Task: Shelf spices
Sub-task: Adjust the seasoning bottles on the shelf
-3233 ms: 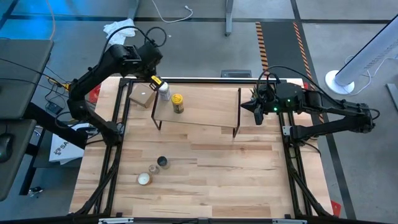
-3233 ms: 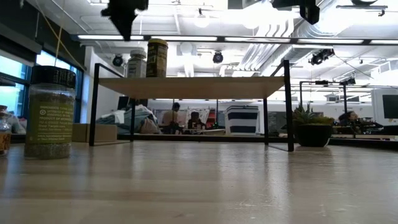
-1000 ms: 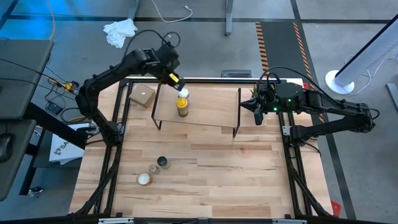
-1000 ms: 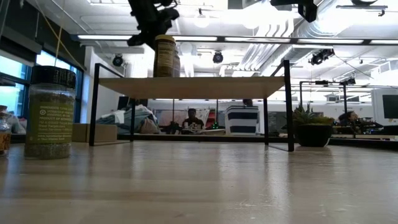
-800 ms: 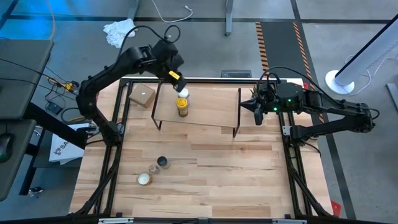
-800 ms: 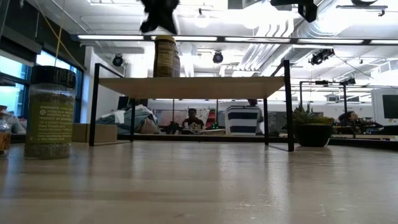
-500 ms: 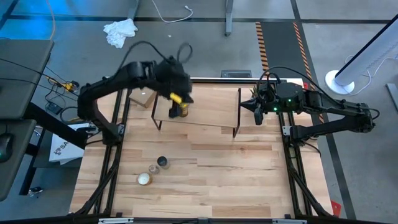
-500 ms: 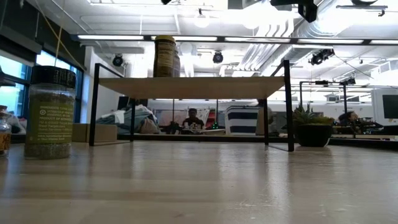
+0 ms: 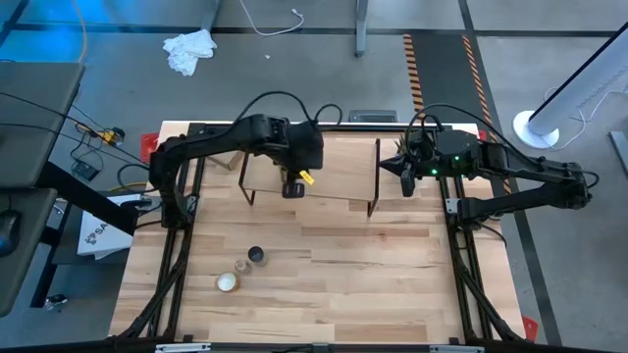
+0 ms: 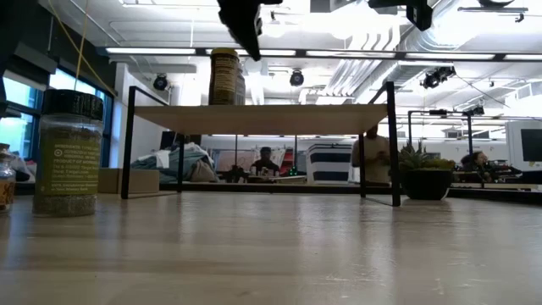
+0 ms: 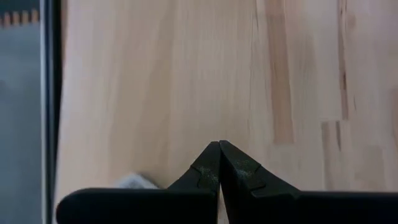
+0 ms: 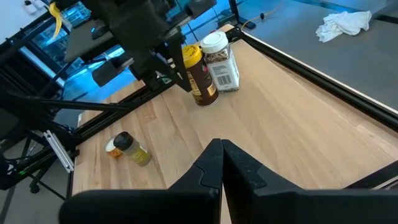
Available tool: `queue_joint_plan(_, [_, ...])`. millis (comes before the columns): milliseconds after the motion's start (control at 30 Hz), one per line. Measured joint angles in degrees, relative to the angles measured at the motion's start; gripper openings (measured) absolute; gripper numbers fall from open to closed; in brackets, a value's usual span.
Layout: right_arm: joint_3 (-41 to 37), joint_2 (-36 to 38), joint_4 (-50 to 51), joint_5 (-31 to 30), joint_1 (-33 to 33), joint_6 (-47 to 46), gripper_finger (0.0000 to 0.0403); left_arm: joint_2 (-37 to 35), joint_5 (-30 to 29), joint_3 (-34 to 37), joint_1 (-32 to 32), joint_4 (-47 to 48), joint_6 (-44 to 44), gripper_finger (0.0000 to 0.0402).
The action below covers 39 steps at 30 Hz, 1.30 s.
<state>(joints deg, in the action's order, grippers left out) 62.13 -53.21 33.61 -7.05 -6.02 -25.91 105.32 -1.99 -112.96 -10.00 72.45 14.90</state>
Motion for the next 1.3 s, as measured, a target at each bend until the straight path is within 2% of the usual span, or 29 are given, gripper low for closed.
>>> queue_joint_plan(100, [0.0, 0.0, 0.02, -0.02, 0.0, 0.06, 0.0, 0.41, -0.57, -0.38, 0.11, 2.7, -1.79, 0.0])
queue_joint_plan(233, [0.0, 0.0, -0.01, -0.04, 0.0, 0.28, 0.0, 0.59, -5.29, -0.38, 0.06, 3.88, -3.27, 0.0])
queue_joint_plan(467, [0.0, 0.0, 0.0, -0.2, 0.0, 0.47, 0.0, 0.57, -7.98, -0.38, -0.61, 11.13, -3.25, 0.0])
queue_joint_plan(633, [0.0, 0.0, 0.0, -0.19, 0.0, 0.48, 0.0, 0.57, -12.48, -0.38, -1.36, 14.23, -2.56, 0.0])
queue_joint_plan(1067, [0.0, 0.0, 0.01, -0.15, 0.0, 0.92, 0.0, -2.2, -15.65, -0.36, -6.36, 16.89, 0.12, 0.0])
queue_joint_plan(1300, [0.0, 0.0, 0.0, -0.15, 0.0, 1.42, 0.0, -6.1, -10.94, -0.36, -6.99, 13.03, 1.27, 0.0])
